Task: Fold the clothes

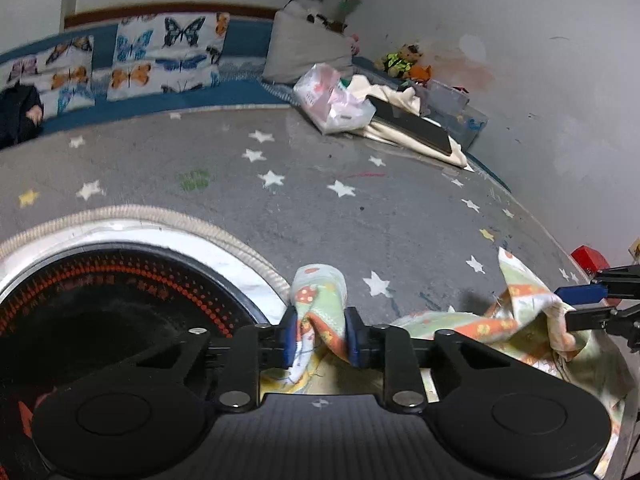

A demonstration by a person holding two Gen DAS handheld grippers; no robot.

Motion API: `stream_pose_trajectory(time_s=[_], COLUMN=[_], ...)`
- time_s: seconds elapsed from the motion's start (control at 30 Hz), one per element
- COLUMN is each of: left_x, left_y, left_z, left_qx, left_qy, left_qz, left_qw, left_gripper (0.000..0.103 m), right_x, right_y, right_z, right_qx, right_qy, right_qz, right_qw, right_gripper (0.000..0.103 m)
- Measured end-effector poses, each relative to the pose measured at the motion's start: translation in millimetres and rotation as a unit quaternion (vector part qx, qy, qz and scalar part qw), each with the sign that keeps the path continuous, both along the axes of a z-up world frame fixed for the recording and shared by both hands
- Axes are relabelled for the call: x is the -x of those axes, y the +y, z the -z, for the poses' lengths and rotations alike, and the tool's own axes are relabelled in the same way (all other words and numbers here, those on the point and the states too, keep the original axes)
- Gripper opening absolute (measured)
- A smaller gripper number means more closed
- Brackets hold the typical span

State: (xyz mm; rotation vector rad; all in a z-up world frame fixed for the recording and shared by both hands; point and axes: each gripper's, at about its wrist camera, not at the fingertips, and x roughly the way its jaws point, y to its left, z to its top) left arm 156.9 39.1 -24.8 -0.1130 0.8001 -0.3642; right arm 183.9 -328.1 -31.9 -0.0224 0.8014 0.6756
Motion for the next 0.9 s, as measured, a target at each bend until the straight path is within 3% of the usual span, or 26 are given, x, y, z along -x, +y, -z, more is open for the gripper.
stream_pose_trajectory(time_s=[0.03,0.07,0.17,0.4,0.47,0.53,0.57,0.6,0.63,0.7,0.8,0.9], left_x=[0.5,1.0,0.7,-6.0,-8.6,-12.3,-14.6,-17.9,-21.4,-28.2,-38.9,-46.5], left_y=[-0.3,-0.7,-2.3,3.2,9.5,14.3,16.9,19.8,22.7,29.3,30.1,25.0], left_z=[-2.1,-4.4,-12.1,-28.6,-29.8,-27.5,-25.0,-22.5,-20.0,-15.2,-8.9,-3.6], left_qx=[-0.004,-0.008,-0.022,-0.016,-0.007,-0.014,-0.016,-0.013,-0.009,0.005,0.004,-0.006], left_qy=[-0.006,-0.012,-0.036,-0.107,-0.11,-0.101,-0.095,-0.084,-0.071,-0.046,-0.015,-0.001], left_qz=[0.002,0.004,0.002,-0.065,-0.083,-0.092,-0.094,-0.099,-0.106,-0.125,-0.136,-0.138], left_qw=[1.0,0.9999,0.9991,0.992,0.9904,0.9905,0.9909,0.9914,0.9918,0.9911,0.9905,0.9904], left_gripper=[0.023,0.022,0.021,0.021,0.023,0.03,0.031,0.039,0.053,0.058,0.079,0.083], right_x=[0.9,1.4,0.8,-27.2,-35.3,-43.3,-47.3,-51.3,-56.0,-66.9,-81.3,-98.9], right_y=[3.7,8.1,20.1,30.0,32.8,35.6,37.0,38.4,38.0,33.2,30.3,35.8], right_z=[-2.3,-5.6,-14.8,-26.0,-29.1,-32.3,-33.9,-35.5,-33.5,-21.5,-5.8,13.7], right_qx=[0.007,0.02,0.052,0.081,0.089,0.097,0.101,0.105,0.105,0.1,0.102,0.115], right_qy=[-0.005,-0.015,-0.044,-0.083,-0.095,-0.106,-0.112,-0.117,-0.113,-0.082,-0.05,-0.033], right_qz=[-0.011,-0.019,-0.037,0.017,0.032,0.047,0.055,0.062,0.068,0.075,0.081,0.078], right_qw=[1.0,1.0,0.997,0.993,0.991,0.989,0.987,0.986,0.986,0.989,0.99,0.99], right_gripper=[0.013,0.008,0.005,0.001,0.005,0.023,0.025,0.029,0.032,0.036,0.042,0.051])
